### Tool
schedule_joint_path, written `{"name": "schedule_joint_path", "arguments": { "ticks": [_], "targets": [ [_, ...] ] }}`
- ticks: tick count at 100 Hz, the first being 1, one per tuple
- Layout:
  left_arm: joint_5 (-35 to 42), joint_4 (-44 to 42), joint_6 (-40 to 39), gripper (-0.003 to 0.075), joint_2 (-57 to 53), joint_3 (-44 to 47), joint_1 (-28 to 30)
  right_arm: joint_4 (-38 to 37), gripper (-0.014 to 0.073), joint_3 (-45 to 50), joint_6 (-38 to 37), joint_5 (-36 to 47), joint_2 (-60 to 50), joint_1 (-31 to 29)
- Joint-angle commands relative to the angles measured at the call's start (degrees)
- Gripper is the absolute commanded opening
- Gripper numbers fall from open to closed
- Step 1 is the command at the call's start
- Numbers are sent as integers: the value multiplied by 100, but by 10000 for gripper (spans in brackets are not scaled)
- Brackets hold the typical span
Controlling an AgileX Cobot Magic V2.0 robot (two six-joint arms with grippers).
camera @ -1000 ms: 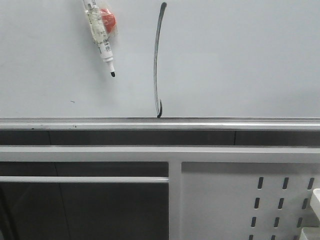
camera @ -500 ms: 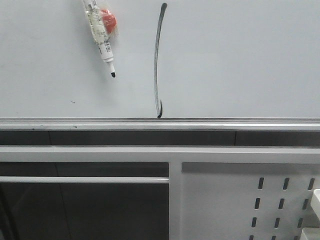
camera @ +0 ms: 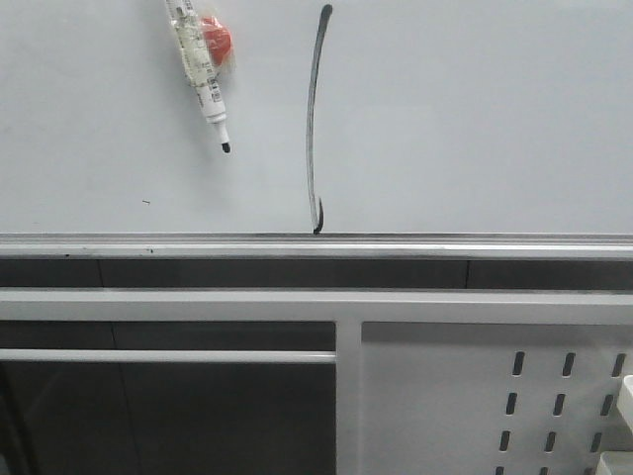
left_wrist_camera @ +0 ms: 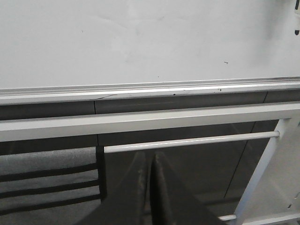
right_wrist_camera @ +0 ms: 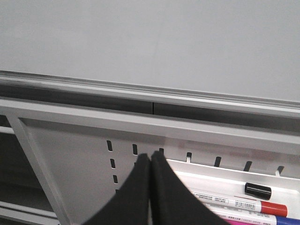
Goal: Write number 1 on whiteboard
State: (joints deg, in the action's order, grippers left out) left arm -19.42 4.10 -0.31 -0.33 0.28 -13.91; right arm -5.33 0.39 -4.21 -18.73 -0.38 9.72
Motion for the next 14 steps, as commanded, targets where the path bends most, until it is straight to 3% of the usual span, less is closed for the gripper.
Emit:
{"name": "schedule_joint_path", "arguments": {
  "ticks": [1, 14],
  "targets": [
    [245, 28, -47, -20, -121, 199, 20, -85, -59, 85, -16, 165, -131, -32],
    [245, 28, -47, -20, -121, 199, 20, -85, -59, 85, -16, 165, -131, -32]
  ]
}}
